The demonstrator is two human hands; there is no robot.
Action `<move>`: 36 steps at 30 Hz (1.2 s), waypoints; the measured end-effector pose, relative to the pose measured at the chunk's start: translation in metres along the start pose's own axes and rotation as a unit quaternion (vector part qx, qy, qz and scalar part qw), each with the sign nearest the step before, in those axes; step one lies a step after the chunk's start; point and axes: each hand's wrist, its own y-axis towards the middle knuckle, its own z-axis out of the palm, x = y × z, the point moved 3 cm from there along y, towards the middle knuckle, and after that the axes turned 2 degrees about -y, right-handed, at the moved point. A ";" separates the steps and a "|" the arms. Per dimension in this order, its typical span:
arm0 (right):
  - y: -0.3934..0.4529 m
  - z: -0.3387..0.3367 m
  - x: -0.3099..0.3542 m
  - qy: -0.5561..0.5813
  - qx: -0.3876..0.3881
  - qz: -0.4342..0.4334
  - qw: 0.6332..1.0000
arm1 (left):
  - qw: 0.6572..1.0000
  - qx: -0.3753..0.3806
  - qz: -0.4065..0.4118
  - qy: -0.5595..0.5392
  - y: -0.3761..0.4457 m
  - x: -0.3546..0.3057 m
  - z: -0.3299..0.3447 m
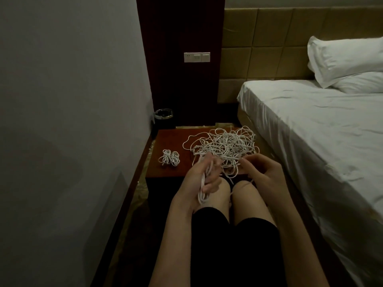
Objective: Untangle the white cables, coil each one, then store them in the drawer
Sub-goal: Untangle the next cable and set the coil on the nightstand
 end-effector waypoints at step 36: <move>-0.008 0.005 0.017 -0.097 0.176 -0.072 0.977 | 0.960 -0.162 0.171 -0.149 0.001 -0.023 -0.019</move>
